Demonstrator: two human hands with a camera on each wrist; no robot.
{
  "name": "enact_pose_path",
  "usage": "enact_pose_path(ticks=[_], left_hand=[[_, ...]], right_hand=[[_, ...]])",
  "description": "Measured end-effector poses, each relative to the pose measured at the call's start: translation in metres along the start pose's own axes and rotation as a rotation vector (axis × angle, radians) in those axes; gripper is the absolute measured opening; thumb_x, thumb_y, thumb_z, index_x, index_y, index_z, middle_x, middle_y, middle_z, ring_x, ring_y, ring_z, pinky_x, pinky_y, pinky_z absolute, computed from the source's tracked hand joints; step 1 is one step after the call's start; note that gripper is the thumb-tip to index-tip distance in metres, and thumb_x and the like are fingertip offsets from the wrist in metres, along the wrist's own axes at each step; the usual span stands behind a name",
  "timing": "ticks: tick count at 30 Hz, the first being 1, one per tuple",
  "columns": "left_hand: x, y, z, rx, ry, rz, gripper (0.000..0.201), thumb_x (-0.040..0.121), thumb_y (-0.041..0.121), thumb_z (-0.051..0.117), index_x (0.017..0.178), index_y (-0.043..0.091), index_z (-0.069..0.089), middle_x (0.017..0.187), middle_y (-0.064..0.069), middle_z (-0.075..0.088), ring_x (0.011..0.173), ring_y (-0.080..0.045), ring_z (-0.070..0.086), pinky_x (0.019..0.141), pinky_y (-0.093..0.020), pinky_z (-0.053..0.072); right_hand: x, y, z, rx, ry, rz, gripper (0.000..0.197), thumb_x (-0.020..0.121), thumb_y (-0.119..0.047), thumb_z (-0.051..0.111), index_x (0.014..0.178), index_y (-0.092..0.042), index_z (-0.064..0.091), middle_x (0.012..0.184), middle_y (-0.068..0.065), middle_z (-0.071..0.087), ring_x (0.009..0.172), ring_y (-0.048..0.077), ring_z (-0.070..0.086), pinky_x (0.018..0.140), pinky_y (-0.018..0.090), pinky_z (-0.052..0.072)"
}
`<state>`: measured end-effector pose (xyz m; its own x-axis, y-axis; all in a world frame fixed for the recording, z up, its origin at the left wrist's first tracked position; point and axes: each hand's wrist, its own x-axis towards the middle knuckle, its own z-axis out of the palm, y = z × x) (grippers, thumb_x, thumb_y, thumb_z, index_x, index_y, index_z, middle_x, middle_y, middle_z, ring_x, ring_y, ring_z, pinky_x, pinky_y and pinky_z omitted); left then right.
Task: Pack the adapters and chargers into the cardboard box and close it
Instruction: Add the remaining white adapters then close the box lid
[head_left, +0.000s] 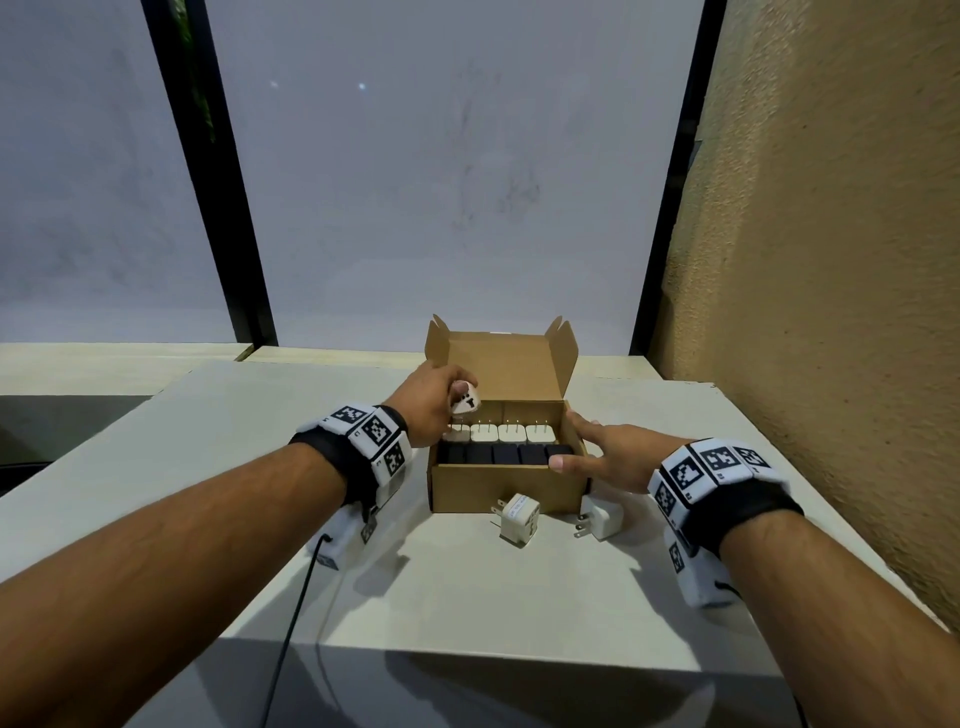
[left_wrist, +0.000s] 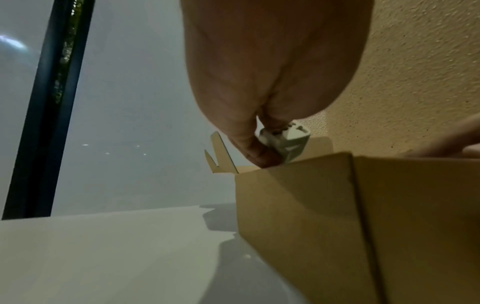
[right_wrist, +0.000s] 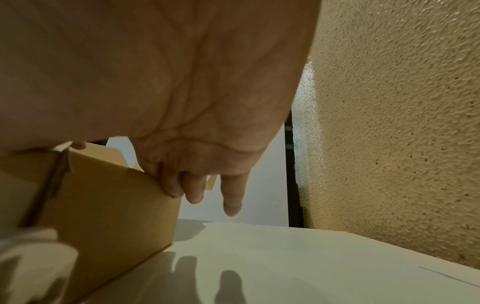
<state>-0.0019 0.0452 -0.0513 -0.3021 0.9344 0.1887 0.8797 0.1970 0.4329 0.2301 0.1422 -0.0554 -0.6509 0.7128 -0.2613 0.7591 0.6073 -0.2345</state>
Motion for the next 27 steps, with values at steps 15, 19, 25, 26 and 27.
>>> enact_pose_path(ticks=[15,19,25,26,27], left_hand=[[-0.011,-0.001,0.003,0.365,-0.069,-0.012,0.035,0.102,0.038,0.031,0.125,0.036,0.057,0.121,0.001,0.063,0.119,-0.025,0.035,0.091,-0.040,0.028],[-0.011,0.000,0.004,0.484,-0.037,0.060,0.032,0.099,0.030,0.037,0.120,0.031,0.061,0.111,0.000,0.068,0.112,-0.024,0.038,0.087,-0.038,0.029],[-0.013,0.000,0.000,0.670,0.032,0.138,0.031,0.097,0.035,0.039,0.103,0.026,0.068,0.101,0.002,0.070,0.111,-0.021,0.044,0.088,-0.036,0.031],[-0.014,0.000,0.001,0.689,0.041,0.136,0.033,0.097,0.037,0.038,0.097,0.024,0.069,0.097,0.003,0.070,0.110,-0.021,0.045,0.088,-0.035,0.031],[-0.014,0.001,0.001,0.699,0.047,0.131,0.036,0.098,0.038,0.037,0.093,0.023,0.069,0.095,0.002,0.070,0.109,-0.020,0.045,0.087,-0.035,0.031]], right_hand=[[0.000,0.000,0.001,-0.008,0.007,0.007,0.087,0.084,-0.071,0.038,0.153,-0.031,0.003,0.159,0.003,0.023,0.142,0.027,0.031,0.116,0.042,0.026],[0.000,-0.001,0.000,-0.003,0.010,0.005,0.086,0.085,-0.070,0.038,0.153,-0.031,0.003,0.159,0.003,0.022,0.142,0.028,0.030,0.116,0.042,0.025],[-0.001,-0.001,0.000,0.006,0.010,-0.005,0.084,0.086,-0.068,0.039,0.153,-0.031,0.004,0.159,0.004,0.021,0.143,0.028,0.029,0.116,0.041,0.024],[-0.001,-0.001,0.000,0.008,0.009,-0.007,0.084,0.086,-0.068,0.039,0.153,-0.031,0.004,0.159,0.004,0.022,0.142,0.028,0.029,0.116,0.041,0.025],[-0.001,-0.001,0.000,0.010,0.008,-0.011,0.085,0.086,-0.068,0.039,0.153,-0.031,0.003,0.159,0.004,0.022,0.142,0.028,0.030,0.116,0.041,0.025]])
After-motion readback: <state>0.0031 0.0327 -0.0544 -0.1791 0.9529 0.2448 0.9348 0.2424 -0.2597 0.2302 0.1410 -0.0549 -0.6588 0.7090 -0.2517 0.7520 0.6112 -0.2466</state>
